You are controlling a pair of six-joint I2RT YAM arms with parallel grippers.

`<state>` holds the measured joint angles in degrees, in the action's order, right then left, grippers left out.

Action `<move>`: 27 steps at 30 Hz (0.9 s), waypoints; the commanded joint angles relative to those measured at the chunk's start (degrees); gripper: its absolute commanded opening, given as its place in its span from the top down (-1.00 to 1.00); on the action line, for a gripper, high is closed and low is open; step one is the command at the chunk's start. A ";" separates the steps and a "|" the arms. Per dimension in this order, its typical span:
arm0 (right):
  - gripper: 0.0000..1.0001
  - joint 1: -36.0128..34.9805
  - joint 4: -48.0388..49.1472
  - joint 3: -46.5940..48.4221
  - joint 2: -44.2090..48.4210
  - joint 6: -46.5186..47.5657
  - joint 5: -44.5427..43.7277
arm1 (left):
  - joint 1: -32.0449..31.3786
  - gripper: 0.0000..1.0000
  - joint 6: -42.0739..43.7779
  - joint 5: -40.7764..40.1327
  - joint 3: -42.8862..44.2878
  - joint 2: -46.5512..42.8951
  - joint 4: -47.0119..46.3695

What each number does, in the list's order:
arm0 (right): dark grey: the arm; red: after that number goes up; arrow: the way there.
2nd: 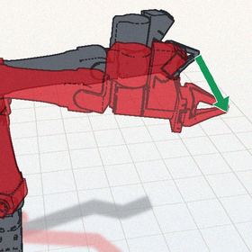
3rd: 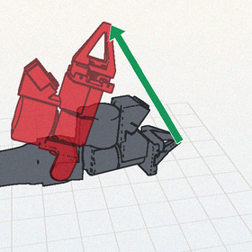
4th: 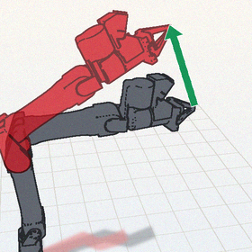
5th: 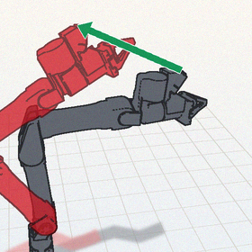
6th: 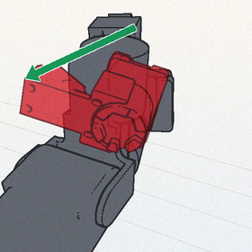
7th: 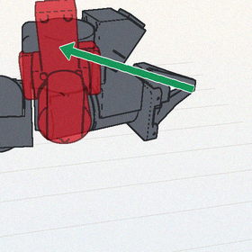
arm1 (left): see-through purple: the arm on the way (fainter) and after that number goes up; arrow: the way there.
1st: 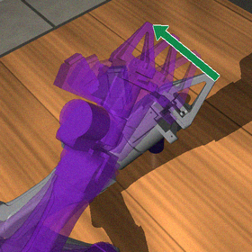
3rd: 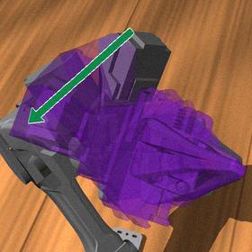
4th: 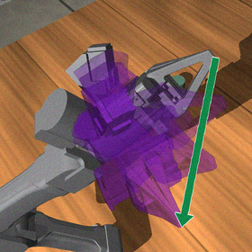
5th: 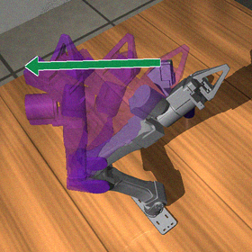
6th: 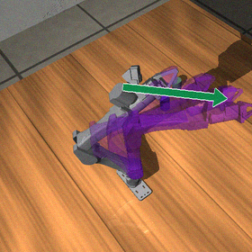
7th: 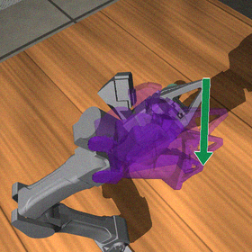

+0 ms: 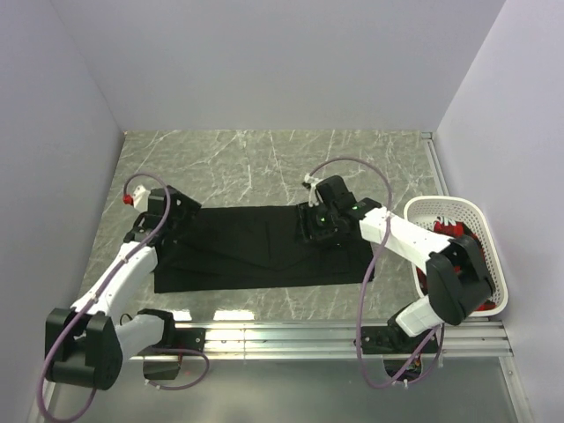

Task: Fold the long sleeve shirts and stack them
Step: Fold the shirt

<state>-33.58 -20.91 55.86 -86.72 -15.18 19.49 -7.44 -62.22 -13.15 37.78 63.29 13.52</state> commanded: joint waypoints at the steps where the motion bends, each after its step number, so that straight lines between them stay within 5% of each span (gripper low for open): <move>1: -0.21 0.18 -3.52 -1.36 2.61 -0.72 -18.94 | -2.75 -0.70 -0.62 -5.13 -0.68 -1.94 8.79; 7: -0.19 -0.08 -4.85 -1.53 -2.14 -3.45 -23.35 | -4.68 -0.64 -2.91 -4.70 -4.20 1.30 7.93; 15: -0.18 -2.97 -6.69 -0.40 -9.78 -4.51 -22.04 | -4.77 -0.55 -0.72 -3.11 0.62 16.85 3.97; 21: -0.16 -8.68 -9.41 2.05 -14.70 -3.37 -19.66 | -4.08 -0.55 2.61 -3.21 9.84 31.35 3.53; 27: -0.14 -17.38 -11.88 8.99 -19.89 -3.36 -13.52 | -2.67 -0.57 8.24 -0.74 30.55 48.14 6.60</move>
<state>-46.59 -30.26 63.05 -102.08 -17.96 -1.80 -10.74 -57.58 -17.91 62.35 103.11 17.98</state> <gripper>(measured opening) 0.575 0.781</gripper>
